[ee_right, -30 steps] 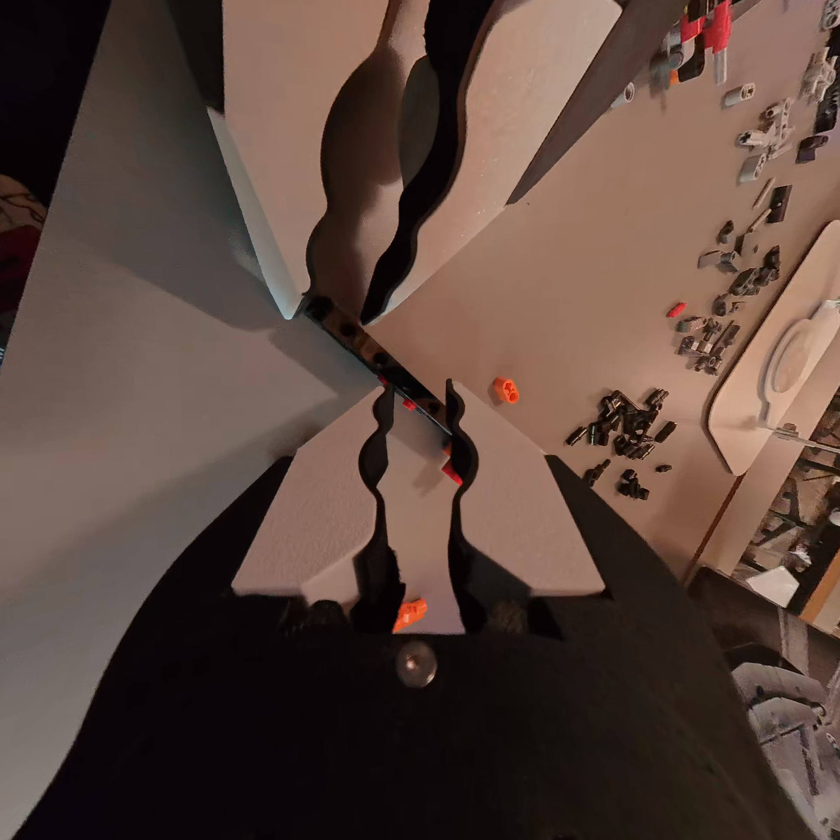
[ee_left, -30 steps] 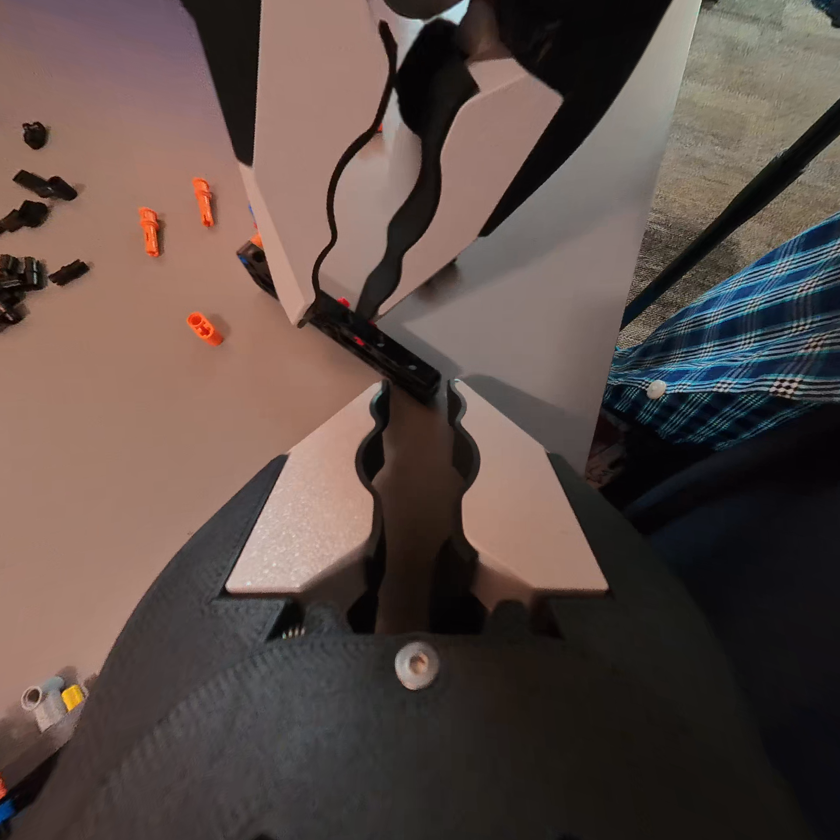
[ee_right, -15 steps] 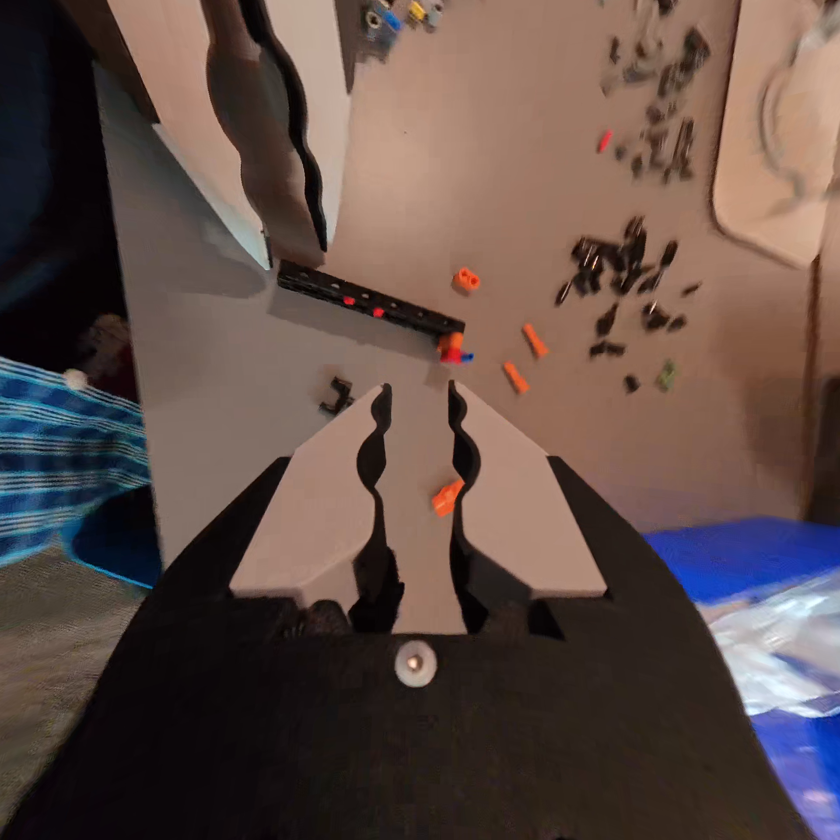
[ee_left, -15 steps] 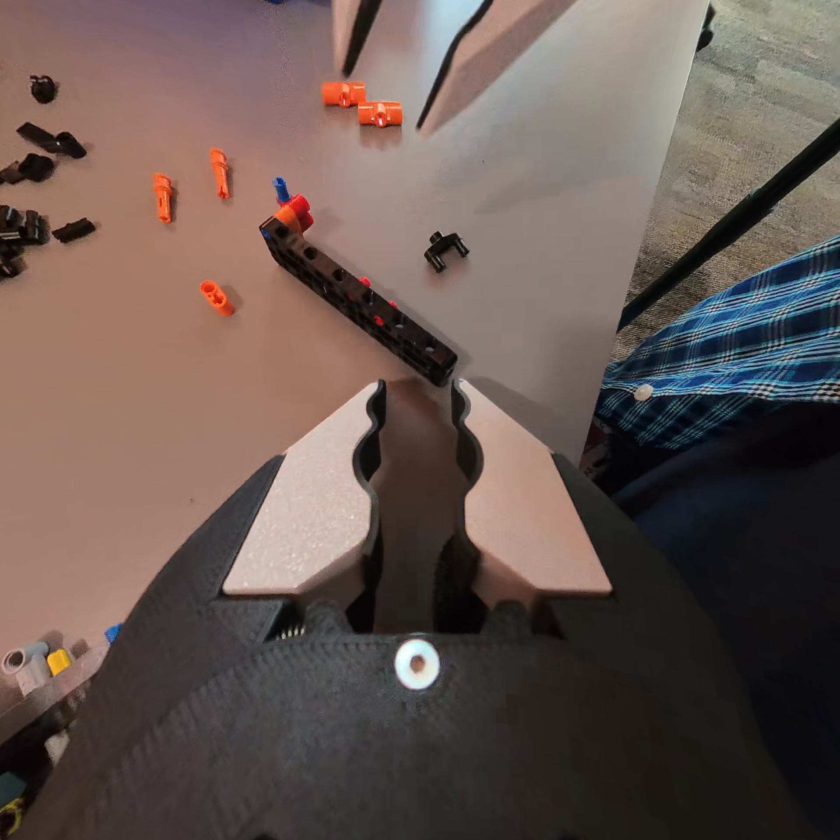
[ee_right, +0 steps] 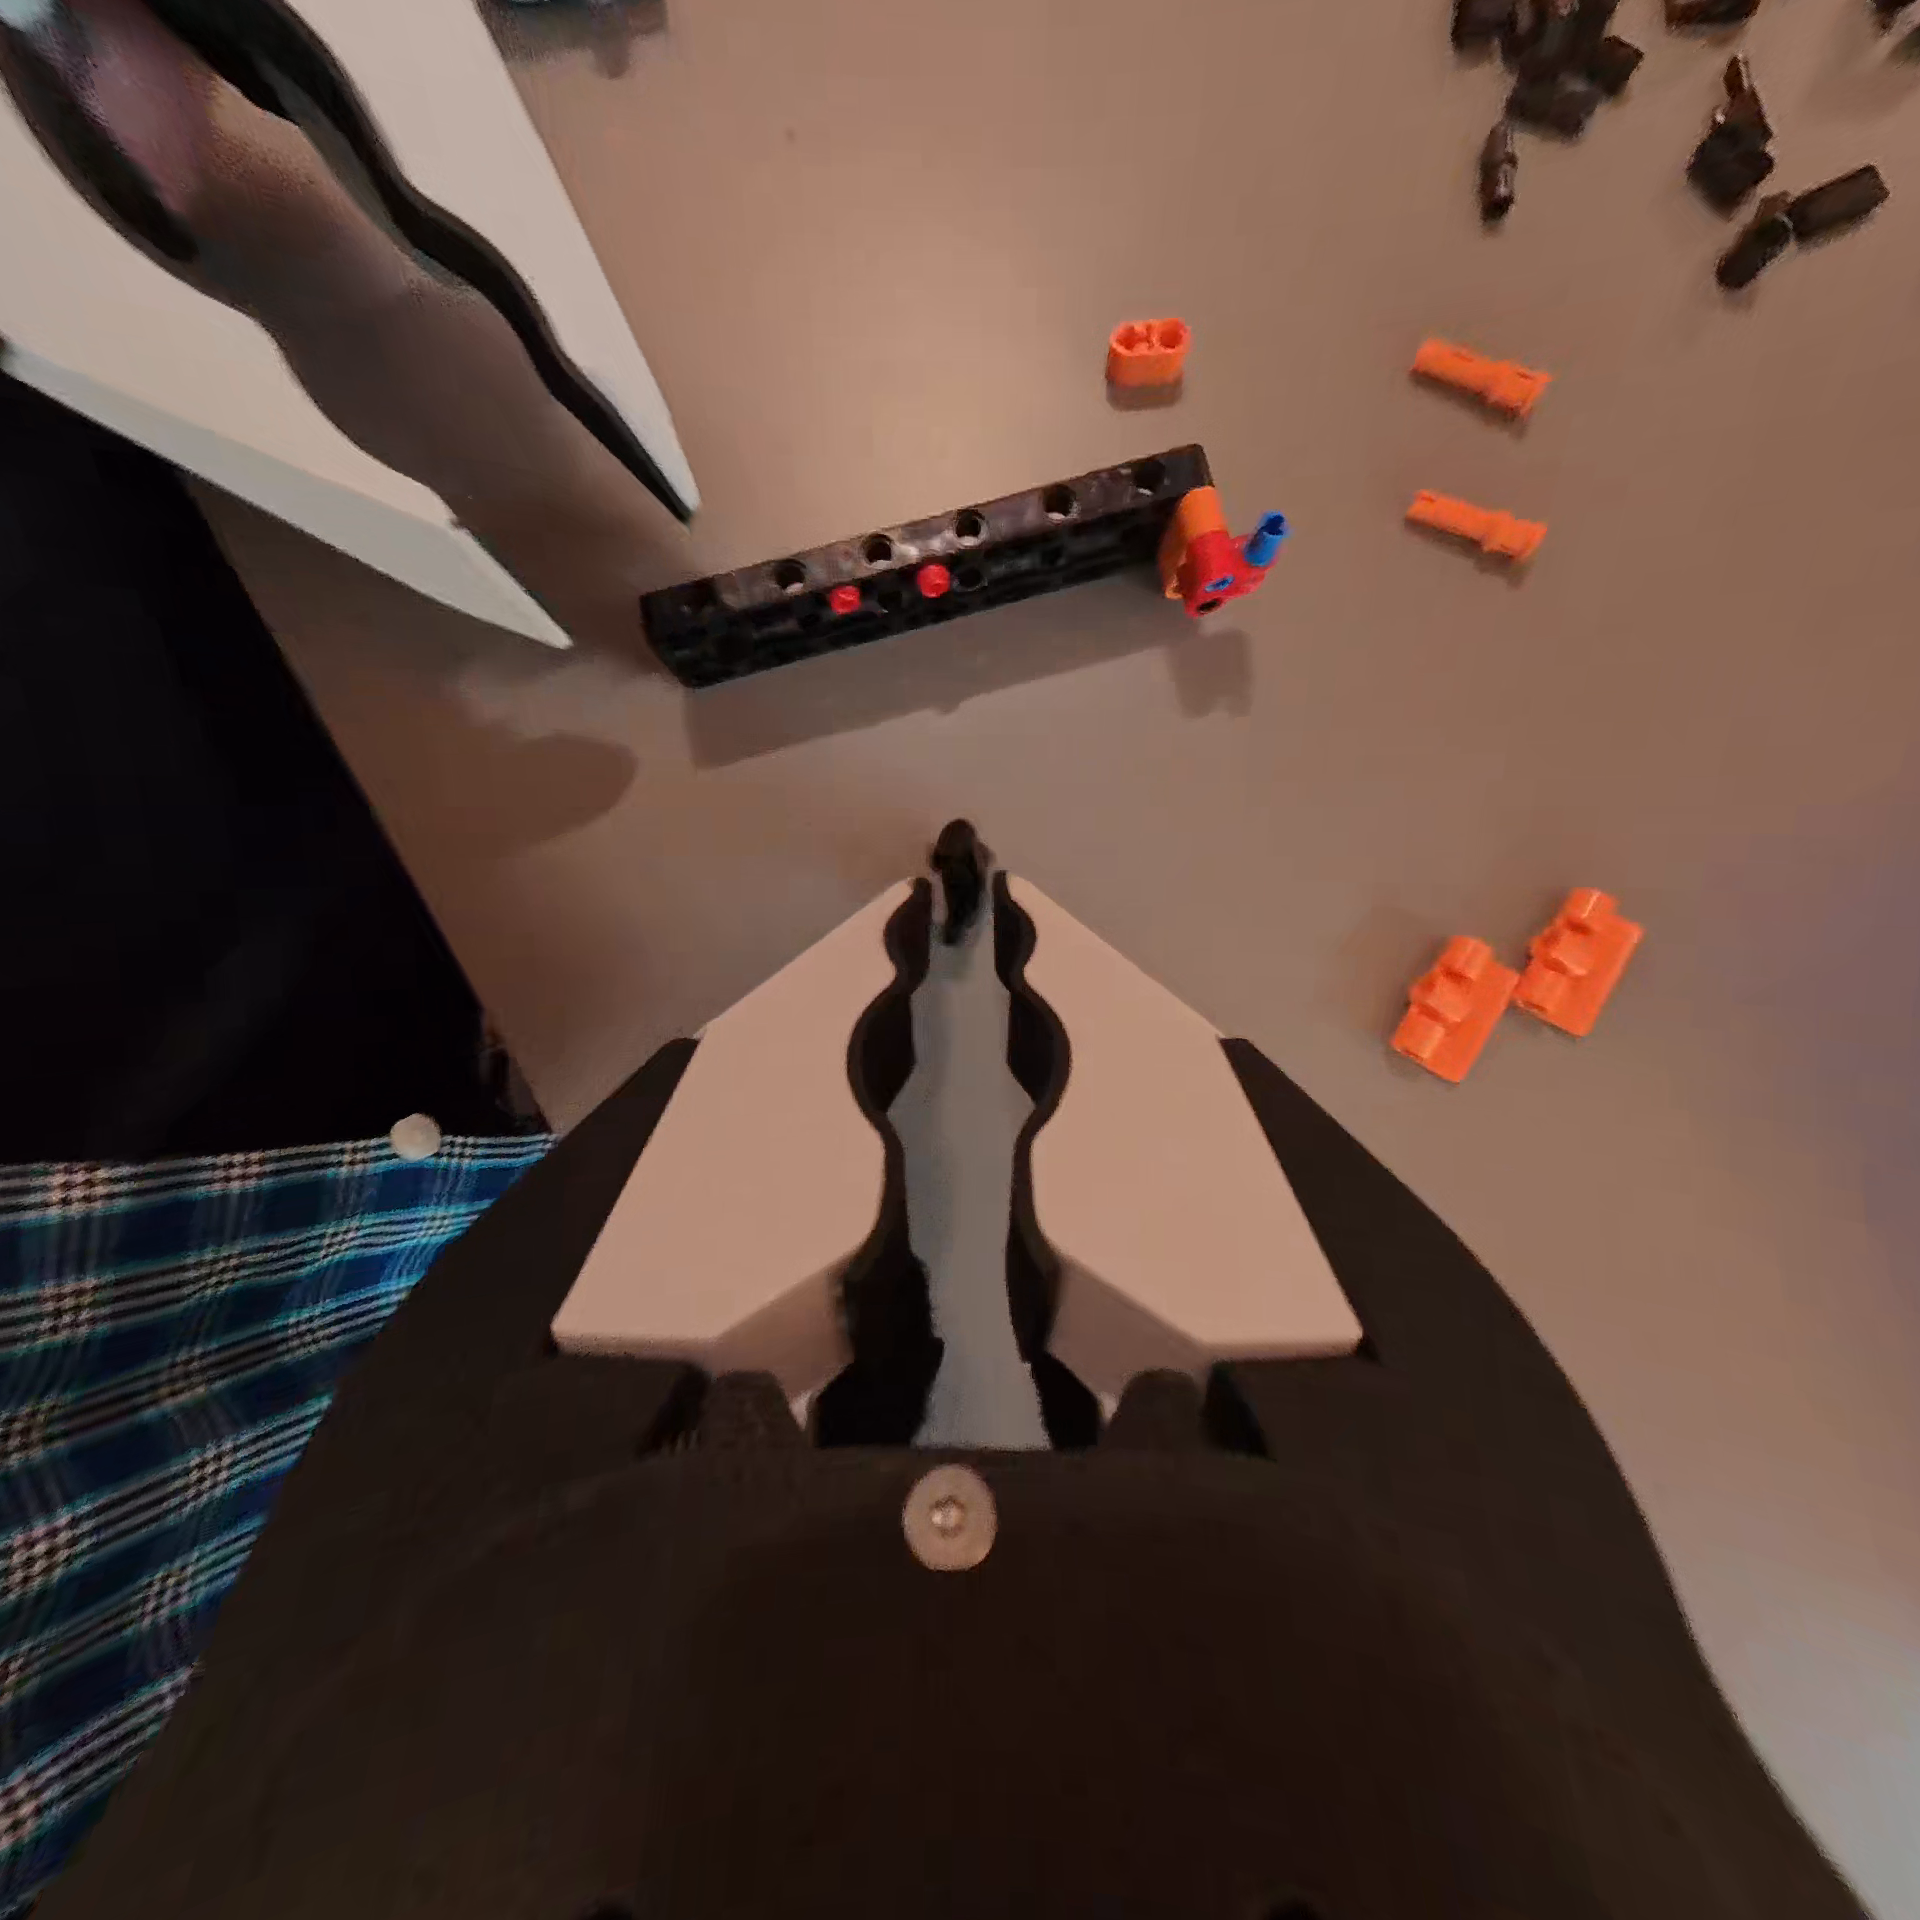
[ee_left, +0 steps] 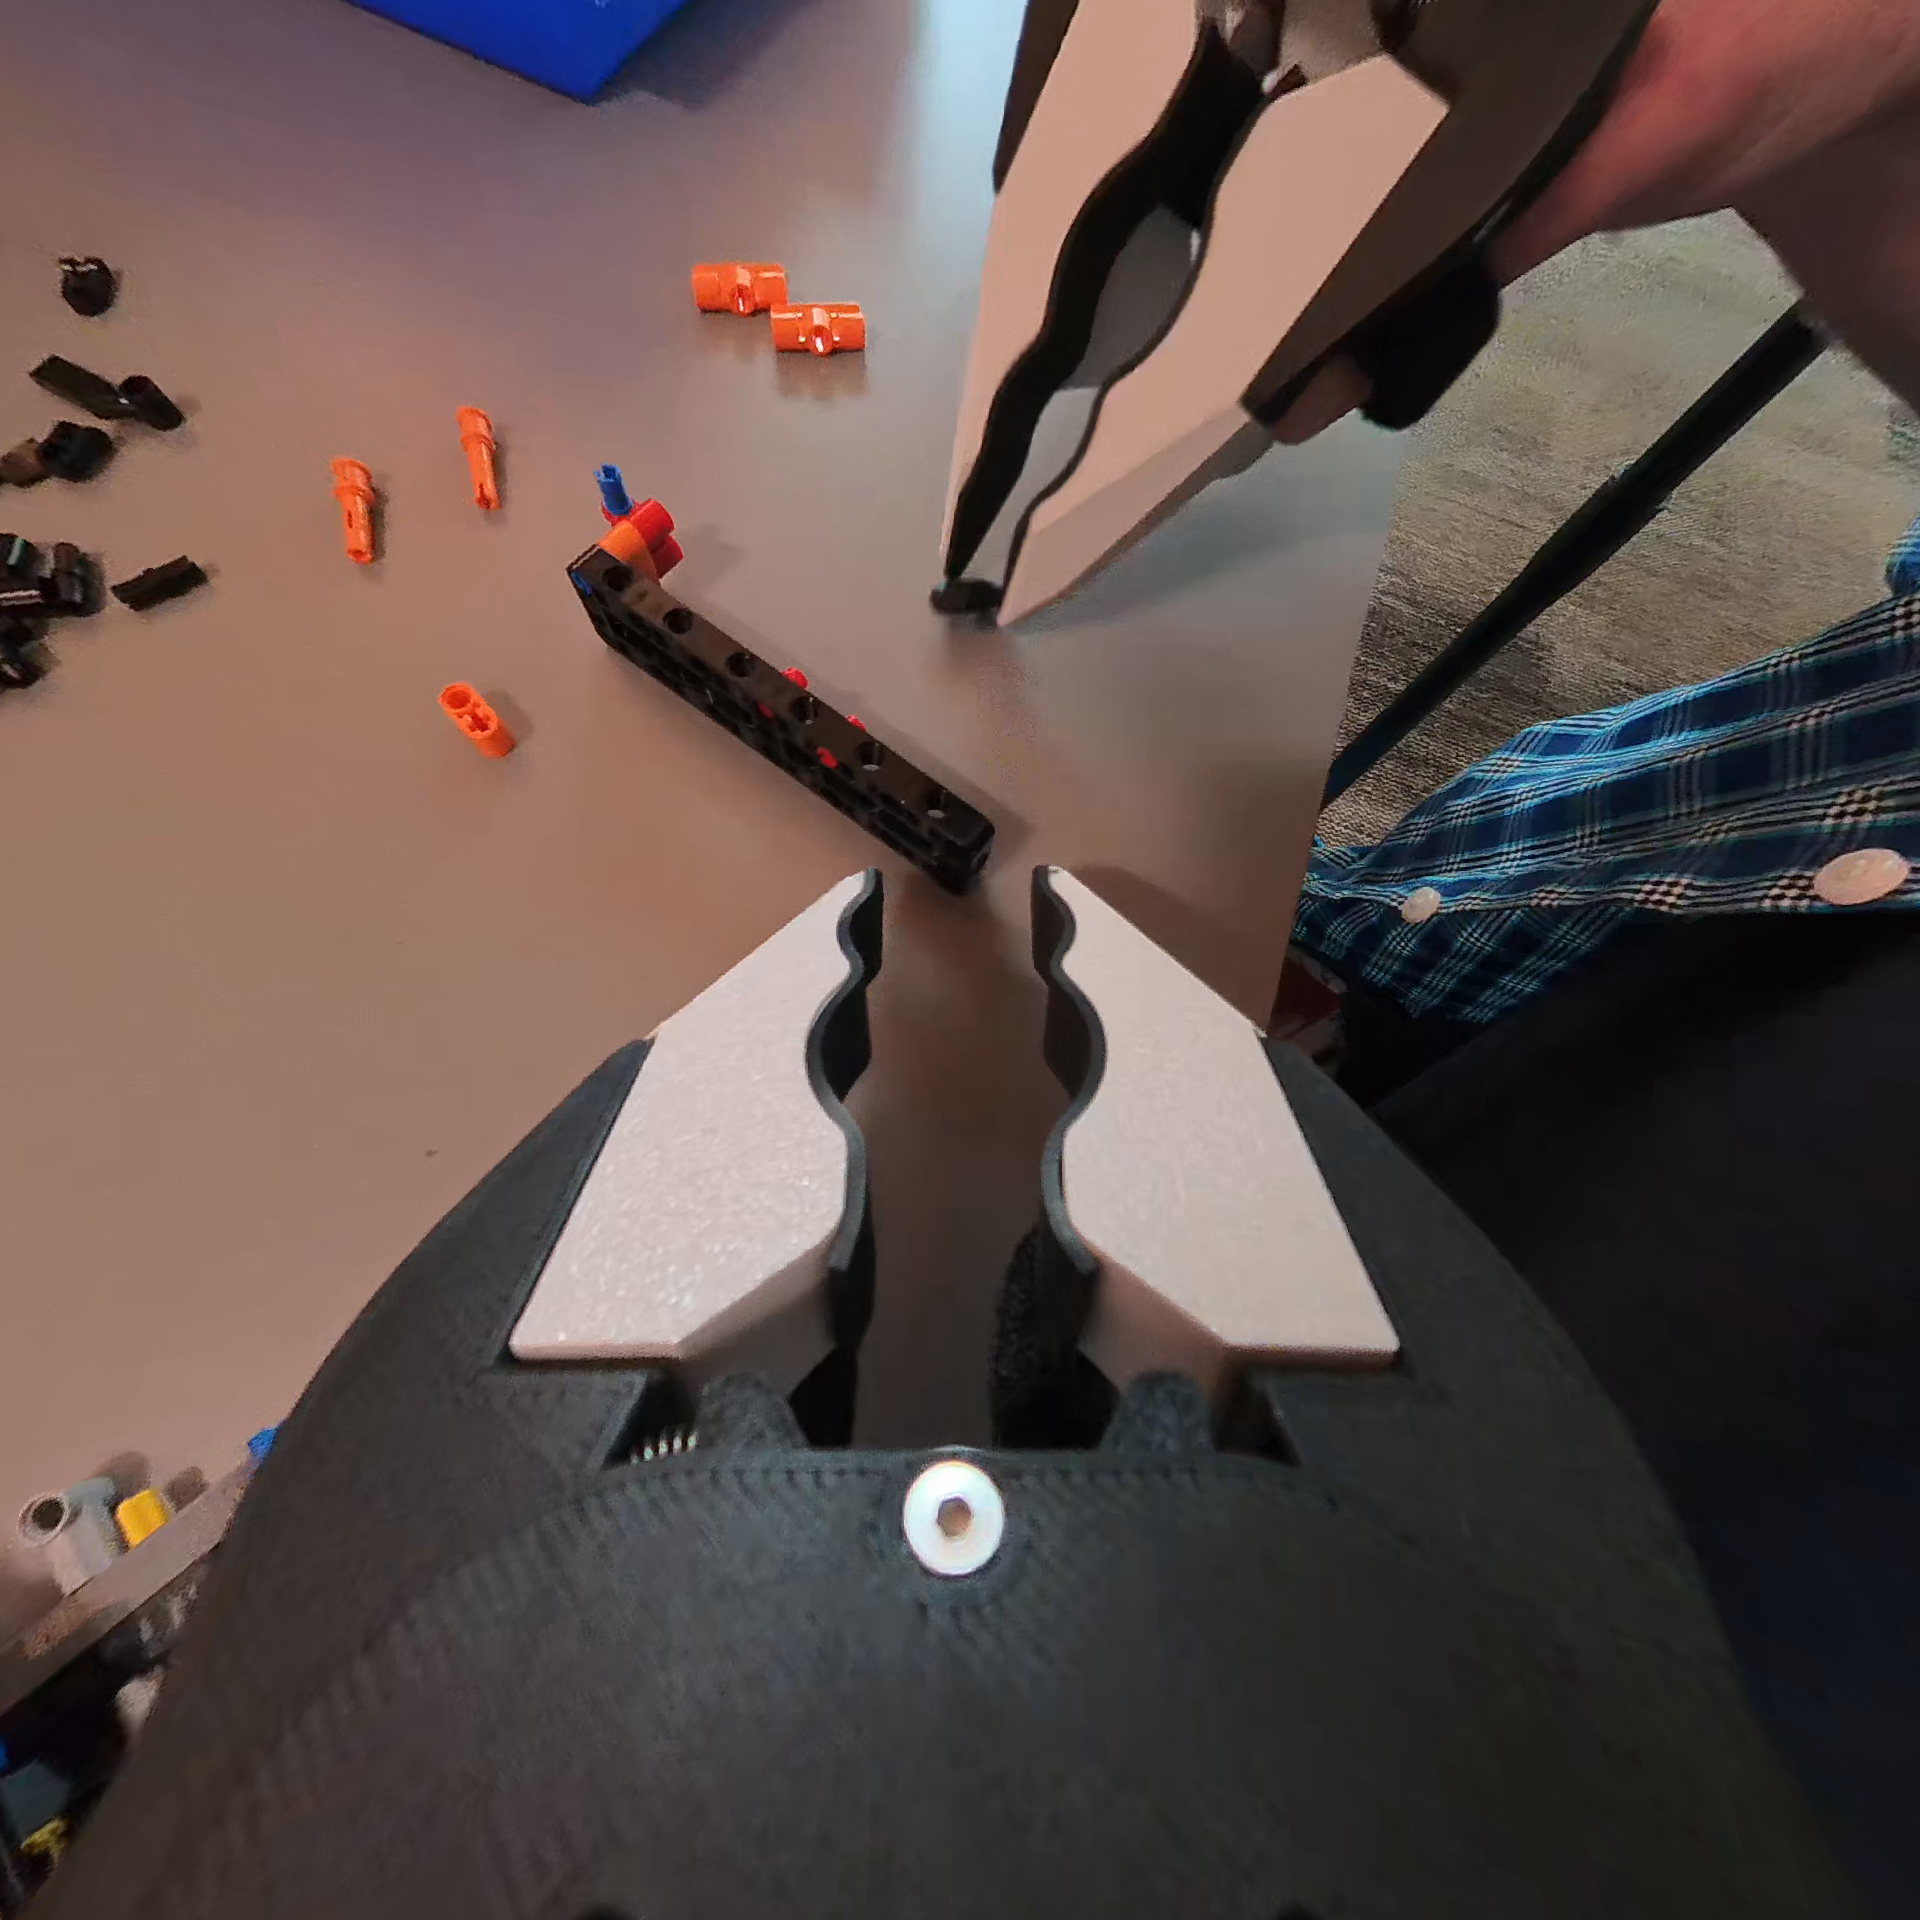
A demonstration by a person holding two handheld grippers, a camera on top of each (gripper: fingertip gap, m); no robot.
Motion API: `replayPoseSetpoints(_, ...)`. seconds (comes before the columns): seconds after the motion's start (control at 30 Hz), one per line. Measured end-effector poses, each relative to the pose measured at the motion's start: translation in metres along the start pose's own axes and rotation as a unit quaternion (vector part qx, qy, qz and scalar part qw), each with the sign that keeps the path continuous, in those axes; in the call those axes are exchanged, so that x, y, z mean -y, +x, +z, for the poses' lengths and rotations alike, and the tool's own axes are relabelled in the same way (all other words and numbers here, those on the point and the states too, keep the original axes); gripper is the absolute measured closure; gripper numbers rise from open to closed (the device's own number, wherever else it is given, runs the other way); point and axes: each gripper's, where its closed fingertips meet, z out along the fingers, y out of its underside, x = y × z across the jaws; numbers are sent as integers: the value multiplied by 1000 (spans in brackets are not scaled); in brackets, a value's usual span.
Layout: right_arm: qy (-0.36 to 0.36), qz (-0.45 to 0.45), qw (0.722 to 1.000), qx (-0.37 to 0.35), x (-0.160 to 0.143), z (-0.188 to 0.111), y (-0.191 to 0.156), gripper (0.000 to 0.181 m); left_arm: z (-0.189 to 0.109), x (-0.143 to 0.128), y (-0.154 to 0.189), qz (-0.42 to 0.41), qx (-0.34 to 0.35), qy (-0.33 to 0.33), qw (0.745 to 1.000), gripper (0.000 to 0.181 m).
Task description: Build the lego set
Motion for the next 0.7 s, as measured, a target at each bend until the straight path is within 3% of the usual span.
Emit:
replayPoseSetpoints(0.03,-4,1,1000,-8,-1,2,2,176,-1,1,-1,0,3,2,1000,153)
replayPoseSetpoints(0.2,21,-4,1000,-18,6,2,8,177,-6,3,-6,-5,7,15,1000,154)
replayPoseSetpoints(0.33,144,33,988,45,40,-20,0,177,-14,19,-11,5,6,48,999,158)
replayPoseSetpoints(0.5,301,97,929,192,86,-54,-20,177,-32,64,-17,-23,-53,148,987,161)
replayPoseSetpoints(0.7,353,96,893,260,106,-58,-35,177,-48,92,-13,-67,-143,217,963,165)
